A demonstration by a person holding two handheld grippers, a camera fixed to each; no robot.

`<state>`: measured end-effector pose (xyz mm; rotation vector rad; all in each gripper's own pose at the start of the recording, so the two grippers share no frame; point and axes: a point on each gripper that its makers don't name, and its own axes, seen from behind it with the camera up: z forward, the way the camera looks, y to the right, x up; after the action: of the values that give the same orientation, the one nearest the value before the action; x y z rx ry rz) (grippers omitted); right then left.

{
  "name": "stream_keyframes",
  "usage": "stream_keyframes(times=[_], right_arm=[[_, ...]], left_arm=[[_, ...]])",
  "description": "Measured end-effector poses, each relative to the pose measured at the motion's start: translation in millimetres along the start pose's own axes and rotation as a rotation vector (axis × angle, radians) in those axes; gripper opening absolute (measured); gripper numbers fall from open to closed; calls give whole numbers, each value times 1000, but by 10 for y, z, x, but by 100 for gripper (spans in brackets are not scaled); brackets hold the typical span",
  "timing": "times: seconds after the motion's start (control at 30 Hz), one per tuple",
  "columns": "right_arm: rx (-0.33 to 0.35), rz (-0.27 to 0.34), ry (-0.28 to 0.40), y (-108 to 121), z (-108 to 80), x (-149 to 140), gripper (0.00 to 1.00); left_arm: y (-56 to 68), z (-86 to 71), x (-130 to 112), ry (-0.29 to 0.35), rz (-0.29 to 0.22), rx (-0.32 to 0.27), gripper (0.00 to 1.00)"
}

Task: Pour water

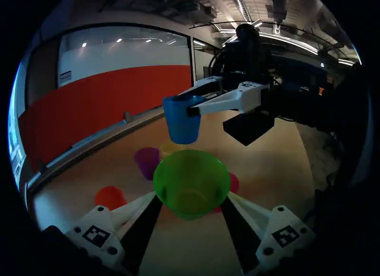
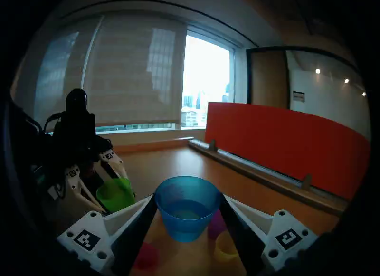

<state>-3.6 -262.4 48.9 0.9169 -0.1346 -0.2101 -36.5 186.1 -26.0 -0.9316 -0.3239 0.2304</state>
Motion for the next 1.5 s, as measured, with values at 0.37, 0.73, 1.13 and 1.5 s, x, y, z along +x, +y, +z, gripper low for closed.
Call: stream_keyframes(times=[0.37, 0.73, 1.13, 1.5], right_arm=[[-15, 8, 70, 10, -58, 181, 93], [-13, -1, 83, -28, -84, 255, 93], [-20, -5, 87, -17, -138, 304, 93], [-25, -7, 87, -10, -191, 343, 93]], left_arm=[[-26, -9, 63, 13, -5, 9, 81], [-103, -47, 201, 60, -16, 41, 80], [-145, -150, 440, 145, -39, 60, 81], [-116, -223, 561, 176, -29, 54, 81]])
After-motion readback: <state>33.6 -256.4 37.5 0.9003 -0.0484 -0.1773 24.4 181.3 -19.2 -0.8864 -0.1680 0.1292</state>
